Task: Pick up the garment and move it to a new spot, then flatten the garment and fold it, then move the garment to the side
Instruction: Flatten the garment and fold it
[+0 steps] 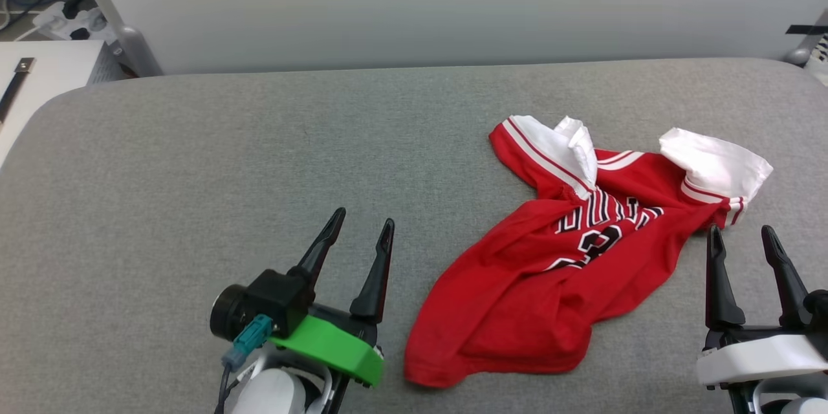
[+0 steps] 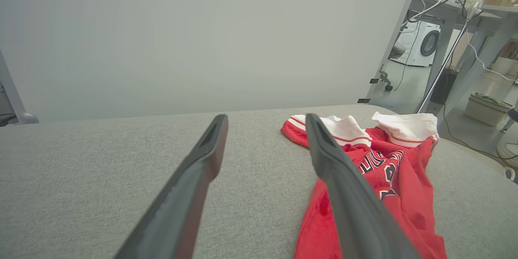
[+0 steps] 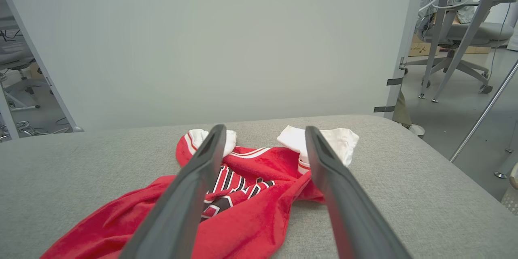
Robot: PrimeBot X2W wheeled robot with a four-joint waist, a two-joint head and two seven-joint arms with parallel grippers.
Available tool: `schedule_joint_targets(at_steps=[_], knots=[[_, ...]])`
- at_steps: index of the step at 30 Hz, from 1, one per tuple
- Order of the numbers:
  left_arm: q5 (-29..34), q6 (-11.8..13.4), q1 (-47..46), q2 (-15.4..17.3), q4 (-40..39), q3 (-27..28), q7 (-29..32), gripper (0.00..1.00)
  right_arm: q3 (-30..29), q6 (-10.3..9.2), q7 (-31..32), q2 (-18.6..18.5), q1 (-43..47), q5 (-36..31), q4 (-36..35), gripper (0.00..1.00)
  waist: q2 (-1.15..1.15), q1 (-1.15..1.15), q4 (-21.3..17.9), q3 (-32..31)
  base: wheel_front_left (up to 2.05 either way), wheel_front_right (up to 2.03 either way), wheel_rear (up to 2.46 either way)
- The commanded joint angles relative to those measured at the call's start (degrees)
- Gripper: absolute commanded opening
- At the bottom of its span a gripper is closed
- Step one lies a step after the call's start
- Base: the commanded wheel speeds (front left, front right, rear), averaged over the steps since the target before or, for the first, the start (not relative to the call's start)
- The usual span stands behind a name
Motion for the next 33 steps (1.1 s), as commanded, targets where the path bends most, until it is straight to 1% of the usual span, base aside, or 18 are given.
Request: schedule_joint_targets(at_steps=[1, 3, 4, 6, 8, 11, 13, 17, 19, 22, 25, 28, 33], knots=[[-0.87, -0.18, -1.6, 0.65, 0.05, -0.57, -0.34, 1.0, 0.21, -0.05, -0.43, 0.16, 0.0, -0.32, 0.12, 1.0, 0.0, 0.0, -1.19, 1.01, 0.0, 0.0, 0.0], [-2.64, -0.18, -4.25, 1.57, 1.82, -2.53, 0.24, 1.0, 0.53, -0.05, -0.25, 0.31, -0.39, -0.38, 0.14, 1.0, 0.0, 0.0, -2.39, 1.88, 0.0, 0.0, 0.0], [-3.68, -0.18, -6.67, 2.36, 2.64, -4.26, 1.94, 1.0, 0.74, -0.05, -0.16, 0.38, -0.58, -0.44, 0.12, 1.0, 0.0, 0.0, -3.11, 2.43, 0.0, 0.0, 0.0], [-5.32, -0.18, -12.02, 3.8, 3.85, -7.05, 7.33, 1.0, 0.9, -0.05, 0.07, 0.62, -1.0, -0.59, 0.0, 1.0, 0.0, 0.0, -4.5, 3.71, 0.0, 0.0, 0.0], [-7.67, -0.18, -18.37, 4.75, 4.74, -9.75, 13.82, 1.0, 1.06, -0.05, 0.17, 0.86, -1.48, -0.62, 0.01, 1.0, 0.0, 0.0, -5.92, 4.93, 0.0, 0.0, 0.0], [-12.28, -0.18, -28.89, 5.87, 6.92, -13.91, 26.32, 1.0, 1.92, -0.05, 0.23, 1.25, -2.44, -0.61, 0.2, 1.0, 0.0, 0.0, -8.62, 7.03, 0.0, 0.0, 0.0], [-16.16, -0.18, -34.78, 5.79, 8.93, -15.78, 33.69, 1.0, 2.58, -0.05, 0.17, 1.47, -3.09, -0.68, 0.53, 1.0, 0.0, 0.0, -10.2, 8.05, 0.0, 0.0, 0.0], [-21.65, -0.18, -44.66, 5.91, 15.02, -18.39, 47.51, 1.0, 4.64, -0.05, -0.05, 1.9, -4.65, -0.6, 1.48, 1.0, 0.0, 0.0, -14.02, 10.03, 0.0, 0.0, 0.0], [-23.49, -0.15, -47.94, 5.6, 18.44, -18.58, 52.84, 1.0, 5.66, -0.05, -0.2, 2.1, -5.28, -0.58, 2.01, 1.0, 0.0, 0.0, -15.91, 10.82, 0.0, 0.0, 0.0], [-26.09, 0.42, -51.15, 4.2, 23.07, -17.71, 57.64, 1.0, 6.82, -0.05, -0.44, 2.38, -5.97, -0.34, 2.64, 1.0, 0.0, 0.0, -18.1, 11.71, 0.0, 0.0, 0.0], [-26.65, 1.1, -53.85, 3.66, 27.28, -17.73, 60.69, 1.0, 7.93, -0.05, -0.67, 2.58, -6.47, -0.17, 3.12, 1.0, 0.0, 0.0, -20.1, 12.77, 0.0, 0.0, 0.0], [-26.86, 1.77, -55.42, 3.08, 30.72, -17.6, 61.45, 1.0, 8.58, -0.05, -0.83, 2.73, -6.86, -0.02, 3.64, 1.0, 0.0, 0.0, -21.55, 13.44, 0.0, 0.0, 0.0], [-26.68, 3.08, -57.41, 2.42, 36.03, -17.29, 60.69, 1.0, 9.98, -0.05, -0.98, 2.91, -7.56, 0.24, 4.57, 1.0, 0.0, 0.0, -23.5, 14.61, 0.0, 0.0, 0.0]])
